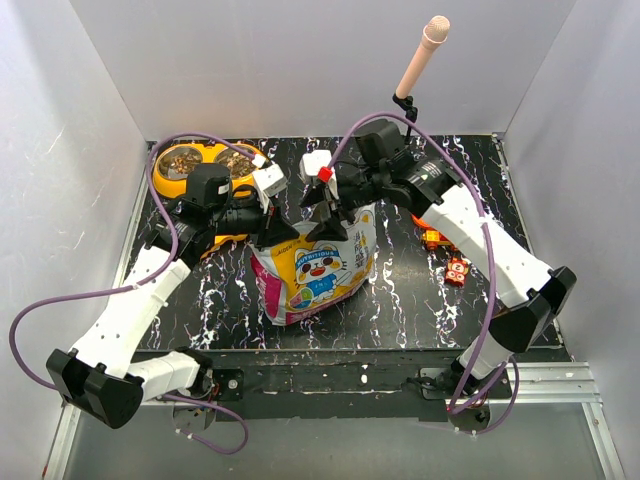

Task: Serve the pet food

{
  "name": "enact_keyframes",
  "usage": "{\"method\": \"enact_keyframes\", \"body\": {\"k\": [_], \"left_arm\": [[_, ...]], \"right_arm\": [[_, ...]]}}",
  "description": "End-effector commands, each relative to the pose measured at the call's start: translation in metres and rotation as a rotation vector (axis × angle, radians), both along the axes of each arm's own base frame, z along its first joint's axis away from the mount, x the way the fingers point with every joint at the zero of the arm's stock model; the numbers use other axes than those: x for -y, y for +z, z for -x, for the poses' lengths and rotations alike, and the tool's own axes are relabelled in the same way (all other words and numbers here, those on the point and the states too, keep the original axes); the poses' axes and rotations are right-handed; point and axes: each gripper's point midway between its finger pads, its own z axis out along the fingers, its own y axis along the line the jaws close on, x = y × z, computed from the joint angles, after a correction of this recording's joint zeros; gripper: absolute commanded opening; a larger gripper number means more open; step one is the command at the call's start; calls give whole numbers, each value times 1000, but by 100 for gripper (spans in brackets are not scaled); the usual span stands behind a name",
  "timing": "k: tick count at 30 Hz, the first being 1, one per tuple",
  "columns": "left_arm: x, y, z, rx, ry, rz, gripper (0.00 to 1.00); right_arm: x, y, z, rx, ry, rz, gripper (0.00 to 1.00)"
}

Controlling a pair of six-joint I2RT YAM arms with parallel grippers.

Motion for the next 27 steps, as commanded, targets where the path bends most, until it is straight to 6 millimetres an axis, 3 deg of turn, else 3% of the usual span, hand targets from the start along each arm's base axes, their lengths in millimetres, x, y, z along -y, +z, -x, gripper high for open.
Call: {"method": "enact_keyframes", "body": {"k": [1, 7, 12, 17, 19, 20, 22, 25, 27], "left_arm": [[7, 111, 32, 349, -158, 217, 0], [6, 117, 37, 363, -161, 230, 0], [4, 118, 40, 366, -154, 243, 0], [3, 116, 45, 362, -163, 242, 0], [2, 116, 47, 363, -168, 243, 0], [2, 116, 49, 360, -175, 246, 0], [3, 115, 52, 350, -185, 250, 0], [3, 110, 54, 333, -190, 252, 0], [2, 107, 56, 327, -193, 253, 0]], "right_arm": [[-2, 3, 5, 18, 35, 8, 78], [13, -31, -1, 80, 15, 128, 76], [26, -35, -3, 129, -7, 178, 67], [41, -41, 0, 180, -32, 231, 39], [46, -44, -4, 208, -53, 261, 38], [46, -44, -5, 222, -64, 270, 40], [49, -46, -15, 244, -107, 286, 57], [55, -49, -28, 260, -176, 309, 69], [59, -50, -28, 238, -180, 304, 80]]}}
